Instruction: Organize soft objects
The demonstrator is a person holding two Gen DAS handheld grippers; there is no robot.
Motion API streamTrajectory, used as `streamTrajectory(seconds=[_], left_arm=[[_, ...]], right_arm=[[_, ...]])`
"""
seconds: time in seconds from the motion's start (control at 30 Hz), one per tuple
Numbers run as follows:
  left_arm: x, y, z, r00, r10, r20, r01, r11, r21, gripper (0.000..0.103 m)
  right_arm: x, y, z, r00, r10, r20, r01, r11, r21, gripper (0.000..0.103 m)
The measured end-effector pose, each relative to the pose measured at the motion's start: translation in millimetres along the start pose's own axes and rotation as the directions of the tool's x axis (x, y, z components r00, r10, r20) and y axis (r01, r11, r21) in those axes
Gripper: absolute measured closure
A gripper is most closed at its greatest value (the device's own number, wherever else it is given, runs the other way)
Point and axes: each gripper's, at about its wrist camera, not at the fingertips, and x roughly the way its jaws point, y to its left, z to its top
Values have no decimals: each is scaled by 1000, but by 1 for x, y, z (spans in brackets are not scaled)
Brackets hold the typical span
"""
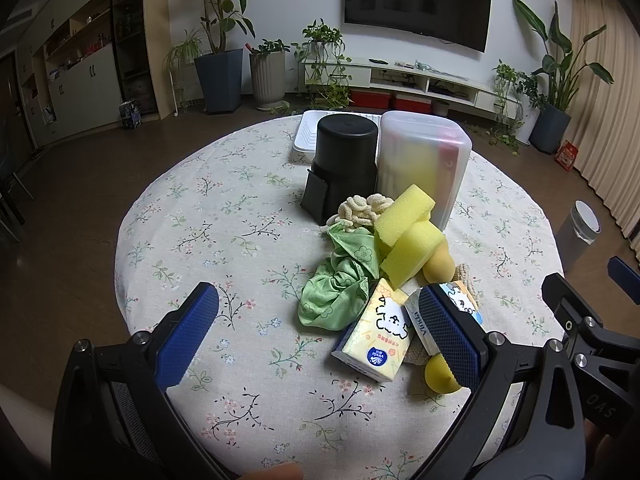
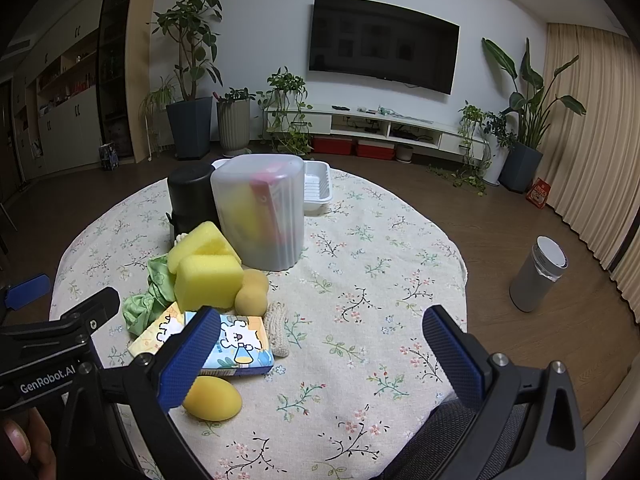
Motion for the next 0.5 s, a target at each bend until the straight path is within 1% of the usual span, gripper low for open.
streamTrajectory(seconds=[0.5], left_arm=[[1,2,-2,1000,1,0,-1,1000,-2,2]], right_arm=[[0,0,0,1000,2,1,-2,1000,1,0]])
